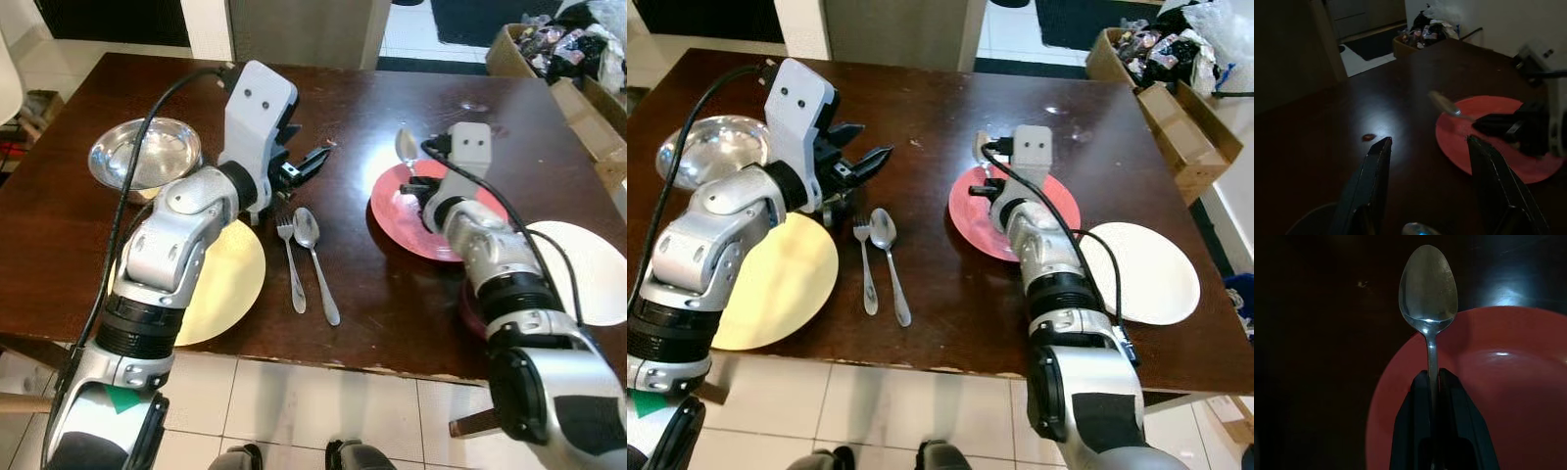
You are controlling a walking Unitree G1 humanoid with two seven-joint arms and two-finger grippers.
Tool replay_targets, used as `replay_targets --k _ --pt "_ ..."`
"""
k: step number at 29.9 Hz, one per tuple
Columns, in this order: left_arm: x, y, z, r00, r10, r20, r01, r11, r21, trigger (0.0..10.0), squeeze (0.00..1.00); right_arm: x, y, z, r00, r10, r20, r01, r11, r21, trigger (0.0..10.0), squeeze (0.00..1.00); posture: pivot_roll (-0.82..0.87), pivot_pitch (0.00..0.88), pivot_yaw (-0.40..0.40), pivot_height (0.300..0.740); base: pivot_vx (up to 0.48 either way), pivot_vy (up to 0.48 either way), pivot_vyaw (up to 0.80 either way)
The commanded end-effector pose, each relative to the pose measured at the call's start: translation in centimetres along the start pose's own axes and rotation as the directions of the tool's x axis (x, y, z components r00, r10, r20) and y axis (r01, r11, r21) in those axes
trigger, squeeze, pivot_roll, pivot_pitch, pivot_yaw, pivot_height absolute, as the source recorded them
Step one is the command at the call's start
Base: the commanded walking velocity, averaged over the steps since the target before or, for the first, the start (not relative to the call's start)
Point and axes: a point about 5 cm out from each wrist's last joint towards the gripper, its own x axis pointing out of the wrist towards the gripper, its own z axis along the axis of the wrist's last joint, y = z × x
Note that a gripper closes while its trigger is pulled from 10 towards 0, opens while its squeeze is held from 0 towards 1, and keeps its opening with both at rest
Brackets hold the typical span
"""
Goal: Setting the table
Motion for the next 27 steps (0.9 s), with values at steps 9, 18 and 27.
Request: replay_targets --k 9,18,27 --pt "-0.7 -0.4 -1.0 1.000 -0.003 -0.030 0.002 1.000 -0.011 10.0 0.00 0.5 4.6 -2.0 0.983 0.184 -0.023 -0.184 0.983 0.017 10.0 0.01 -0.04 0.081 0.032 0.740 0.000 0.000 0.00" --pt "-1.6 -0.8 -1.3 0.997 -0.064 -0.053 0.064 0.998 -0.001 10.0 0.00 0.3 7.4 -3.9 0.968 0.243 -0.063 -0.243 0.970 0.012 10.0 0.01 -0.04 0.094 0.037 0.740 0.000 0.000 0.00" --pt "-1.6 -1.1 -1.5 0.996 -0.063 -0.055 0.062 0.998 -0.012 10.0 0.00 0.5 6.3 -3.9 0.988 0.143 -0.050 -0.145 0.989 -0.040 10.0 0.02 -0.04 0.094 0.035 0.740 0.000 0.000 0.00"
